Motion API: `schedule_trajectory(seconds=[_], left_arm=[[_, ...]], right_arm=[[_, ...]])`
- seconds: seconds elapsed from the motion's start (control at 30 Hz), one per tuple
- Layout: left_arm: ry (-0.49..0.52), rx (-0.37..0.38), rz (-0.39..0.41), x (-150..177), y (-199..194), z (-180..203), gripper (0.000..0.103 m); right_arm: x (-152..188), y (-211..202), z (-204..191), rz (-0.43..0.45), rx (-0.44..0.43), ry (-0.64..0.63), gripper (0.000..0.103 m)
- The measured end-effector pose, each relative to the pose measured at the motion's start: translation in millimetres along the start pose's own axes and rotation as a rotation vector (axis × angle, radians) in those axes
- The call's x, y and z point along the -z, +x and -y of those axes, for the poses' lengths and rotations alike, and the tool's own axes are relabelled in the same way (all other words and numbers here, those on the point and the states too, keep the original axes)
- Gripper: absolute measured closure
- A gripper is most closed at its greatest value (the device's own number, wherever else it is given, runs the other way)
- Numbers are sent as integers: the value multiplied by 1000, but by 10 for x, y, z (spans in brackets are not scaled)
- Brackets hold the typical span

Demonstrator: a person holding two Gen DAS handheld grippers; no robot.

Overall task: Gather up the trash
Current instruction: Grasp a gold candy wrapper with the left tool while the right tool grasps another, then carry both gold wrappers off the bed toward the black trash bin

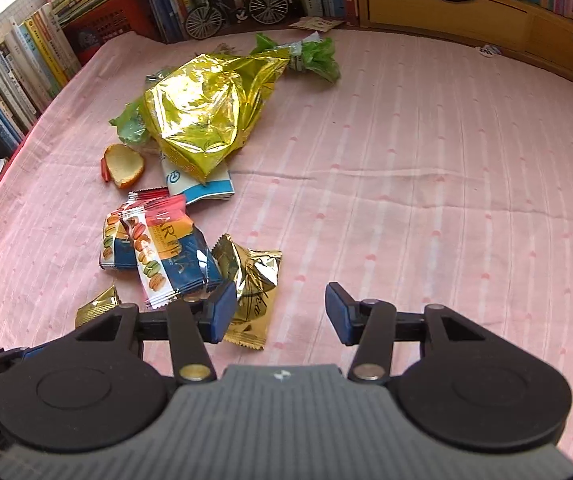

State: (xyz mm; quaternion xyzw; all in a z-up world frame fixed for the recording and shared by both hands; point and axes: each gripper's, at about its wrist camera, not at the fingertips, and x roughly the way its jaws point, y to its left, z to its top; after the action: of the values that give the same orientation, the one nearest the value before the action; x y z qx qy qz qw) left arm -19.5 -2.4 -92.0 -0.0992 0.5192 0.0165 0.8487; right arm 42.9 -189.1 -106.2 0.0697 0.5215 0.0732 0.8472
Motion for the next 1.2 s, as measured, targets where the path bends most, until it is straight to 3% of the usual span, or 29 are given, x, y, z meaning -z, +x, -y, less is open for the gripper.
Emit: schedule_trajectory(seconds=[0.2,0.3,0.43,0.5,0.67,0.9,1.2], left_arm=[[-15,-21,3,37,-47,-7,90],[-23,-37,5,52,-69,-18,90],[-37,-49,2,81,-111,-63,90],[-39,-49,3,101,-140,-93,90],[-34,-42,5,166,-230,-194,90],[-22,-29,19,349,-443,-409,90],[-14,-41,-15,792,-621,-846,90]], right_arm=[[-12,92,-52,-8,-49,-8,40],[-10,193,-85,-48,-62,-1,69],[18,155,-95,-38,-73,4,78],[32,103,-99,-27,-68,0,87],[139,-41,-97,-14,-65,21,89],[392,-333,-134,66,40,53,89],[932,-552,-372,17,-1,53,89]])
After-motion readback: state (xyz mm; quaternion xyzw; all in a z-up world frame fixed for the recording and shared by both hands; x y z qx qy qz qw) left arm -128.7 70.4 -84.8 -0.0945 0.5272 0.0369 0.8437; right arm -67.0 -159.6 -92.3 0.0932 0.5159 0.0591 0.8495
